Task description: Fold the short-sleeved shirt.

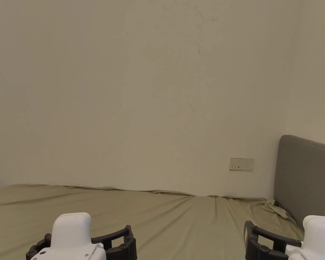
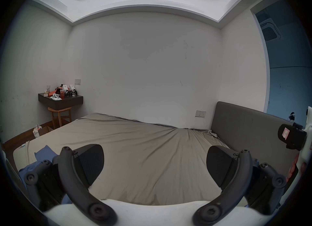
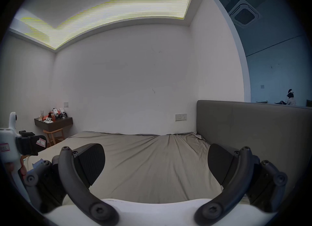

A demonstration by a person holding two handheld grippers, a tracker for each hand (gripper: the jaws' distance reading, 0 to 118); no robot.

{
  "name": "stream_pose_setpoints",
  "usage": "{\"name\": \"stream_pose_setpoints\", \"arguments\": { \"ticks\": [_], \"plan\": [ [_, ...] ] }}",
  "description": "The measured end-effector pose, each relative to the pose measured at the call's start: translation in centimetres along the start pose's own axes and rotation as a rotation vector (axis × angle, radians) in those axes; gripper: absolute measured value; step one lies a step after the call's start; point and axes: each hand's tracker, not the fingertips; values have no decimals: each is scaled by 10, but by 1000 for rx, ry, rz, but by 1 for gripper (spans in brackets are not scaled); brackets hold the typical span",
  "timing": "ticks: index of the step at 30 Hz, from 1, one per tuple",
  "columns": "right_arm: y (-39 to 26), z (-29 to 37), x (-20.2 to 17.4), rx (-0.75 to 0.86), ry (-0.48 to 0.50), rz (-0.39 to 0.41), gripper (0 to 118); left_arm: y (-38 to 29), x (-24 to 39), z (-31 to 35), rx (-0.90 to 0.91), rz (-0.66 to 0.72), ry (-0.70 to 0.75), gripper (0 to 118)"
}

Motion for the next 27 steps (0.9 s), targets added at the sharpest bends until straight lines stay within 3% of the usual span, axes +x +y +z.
{"name": "stream_pose_setpoints", "arguments": {
  "ticks": [17, 22, 23, 24, 25, 26, 27],
  "plan": [
    [2, 2, -12, 8, -54, 70, 118, -1, 7, 4, 43, -75, 46, 118],
    [1, 2, -8, -6, -19, 43, 114, -1, -4, 5, 23, 17, -9, 118],
    [0, 2, -8, -13, -11, 49, 97, -1, -6, 6, 26, 26, -43, 104],
    [-1, 2, -10, -15, -17, 61, 36, 0, -6, 7, 14, 31, -69, 25],
    [-4, 0, -13, -24, -41, 86, 2, 0, -4, 3, -5, 9, -76, 0],
    [-7, 0, -14, -24, -84, 105, 2, -1, -3, -2, -15, -14, -37, 0],
    [-9, -1, -15, -21, -59, 90, 2, -5, 1, -2, -15, -8, -42, 0]
  ]
}}
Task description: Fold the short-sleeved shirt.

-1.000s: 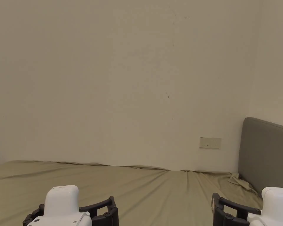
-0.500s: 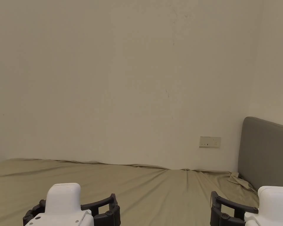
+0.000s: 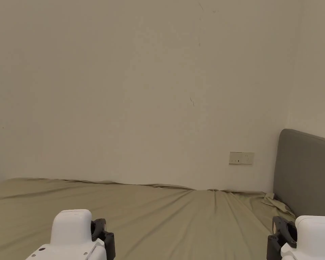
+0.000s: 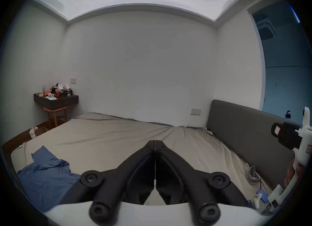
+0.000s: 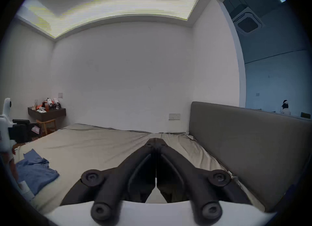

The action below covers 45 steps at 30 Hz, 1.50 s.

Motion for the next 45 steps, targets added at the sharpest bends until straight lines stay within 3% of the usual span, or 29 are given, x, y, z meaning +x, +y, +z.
{"name": "stream_pose_setpoints", "arguments": {
  "ticks": [7, 9, 14, 19, 22, 27, 32, 37, 45],
  "plan": [
    [-7, -10, 1, -38, -16, -23, 2, -8, -18, 2, -34, 69, 7, 0],
    [-3, -23, -14, -42, 36, -59, 2, -5, -41, 14, -30, 95, 48, 0],
    [29, -46, -145, -4, 369, -75, 2, 8, -129, 75, 23, 83, 373, 0],
    [44, -9, -279, 25, 871, -104, 2, 15, -215, 152, 61, 97, 756, 0],
    [44, 13, -325, 11, 1015, -105, 2, 14, -247, 177, 63, 101, 888, 0],
    [32, 16, -361, -15, 1039, -73, 3, 4, -277, 163, -5, 93, 835, 0],
    [-16, -7, -386, -188, 991, 63, 3, -49, -310, 95, -218, 169, 683, 0],
    [-74, -21, -383, -372, 932, 129, 3, -133, -330, 17, -480, 221, 517, 0],
    [-101, -28, -367, -465, 915, 178, 3, -203, -337, -73, -648, 182, 390, 2]
  ]
}}
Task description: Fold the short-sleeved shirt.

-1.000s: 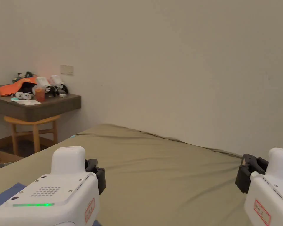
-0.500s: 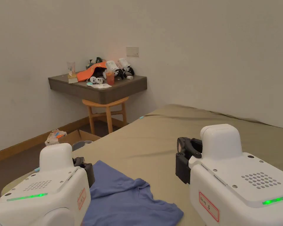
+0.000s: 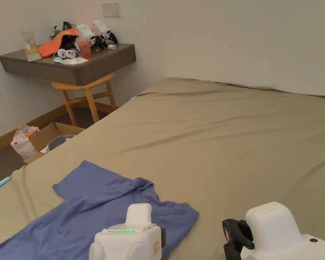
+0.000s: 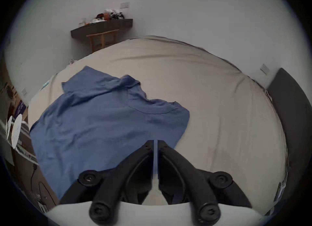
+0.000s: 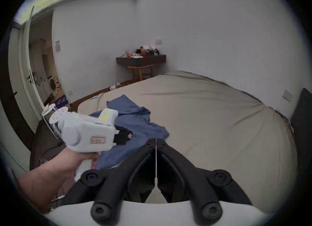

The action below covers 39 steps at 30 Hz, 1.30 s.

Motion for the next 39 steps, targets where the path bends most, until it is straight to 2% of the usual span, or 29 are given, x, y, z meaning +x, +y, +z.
{"name": "stream_pose_setpoints", "arguments": {
  "ticks": [1, 2, 3, 4, 5, 9, 12, 15, 17, 18, 19, 20, 21, 23, 26, 28, 32, 36, 39],
  "plan": [
    [-2, 0, 3, -8, -7, 4, 3, 0, 0, -5, 14, 2, -1, 7],
    [-4, 0, 5, -13, -18, 8, 3, 1, 1, -12, 30, 0, -3, 26],
    [-5, 1, 7, -17, -27, 8, 3, 2, 1, -23, 30, -4, -9, 82],
    [-7, 1, 11, -24, -32, 3, 3, 1, 1, -34, -3, -31, -4, 116],
    [-8, 1, 14, -32, -37, -3, 3, -3, 0, -39, -18, -60, 27, 118],
    [-14, 6, 24, -54, -75, -12, 3, -6, 6, -67, -65, -157, 54, 118],
    [-19, 12, 31, -63, -100, -25, 3, -15, 6, -81, -89, -170, 60, 118],
    [-23, 20, 38, -71, -108, -44, 3, -24, 5, -95, -146, -212, 143, 117],
    [-24, 26, 41, -71, -127, -50, 3, -27, -5, -101, -150, -188, 91, 116],
    [-25, 30, 44, -73, -133, -62, 3, -20, -11, -96, -161, -86, 75, 100],
    [-24, 35, 48, -72, -130, -88, 3, -15, -15, -91, -146, -39, 101, 77],
    [-24, 40, 51, -70, -121, -120, 3, -10, -18, -85, -122, -16, 113, 47],
    [-25, 45, 54, -66, -116, -142, 3, -4, -23, -80, -90, 14, 133, 4],
    [-27, 60, 61, -51, -123, -161, 3, 2, -31, -74, -71, 32, 242, 4],
    [-29, 85, 72, -10, -187, -164, 3, 11, -42, -59, -116, 151, 91, 4],
    [-31, 107, 84, 33, -228, -198, 3, 20, -38, -42, -93, 204, 51, 4],
    [-37, 162, 114, 103, -357, -247, 3, 54, -8, -15, -14, 105, 60, 4],
    [-48, 229, 143, 182, -495, -308, 3, 77, 59, 34, 79, 71, -11, 4],
    [-57, 281, 161, 227, -591, -336, 3, 82, 134, 70, 128, 3, -172, 4]
  ]
}}
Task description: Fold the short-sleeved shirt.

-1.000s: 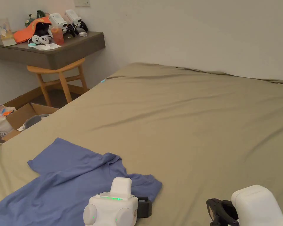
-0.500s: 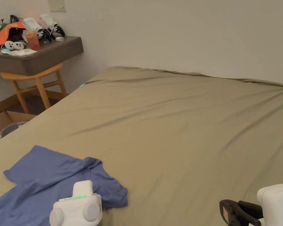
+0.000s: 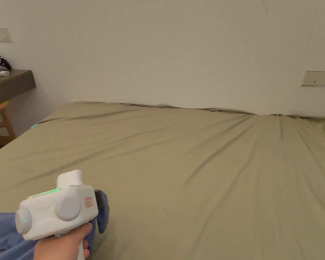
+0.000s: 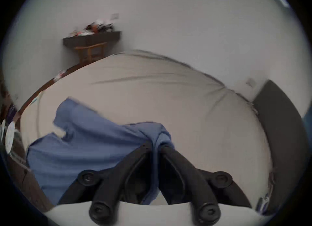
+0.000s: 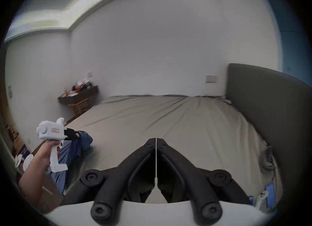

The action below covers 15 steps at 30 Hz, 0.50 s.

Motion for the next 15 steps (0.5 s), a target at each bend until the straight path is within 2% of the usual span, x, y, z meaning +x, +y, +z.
{"name": "stream_pose_setpoints", "arguments": {
  "ticks": [5, 9, 13, 15],
  "plan": [
    [16, 51, 55, 65, -149, -3, 3, -24, 164, 18, -35, -190, -262, 4],
    [32, 93, 90, 125, -250, -19, 3, -87, 289, 23, -160, -373, -454, 4],
    [32, 124, 115, 147, -343, -11, 3, -172, 380, 38, -297, -539, -597, 4],
    [30, 134, 122, 150, -363, -6, 3, -214, 402, 49, -364, -610, -674, 4]
  ]
}}
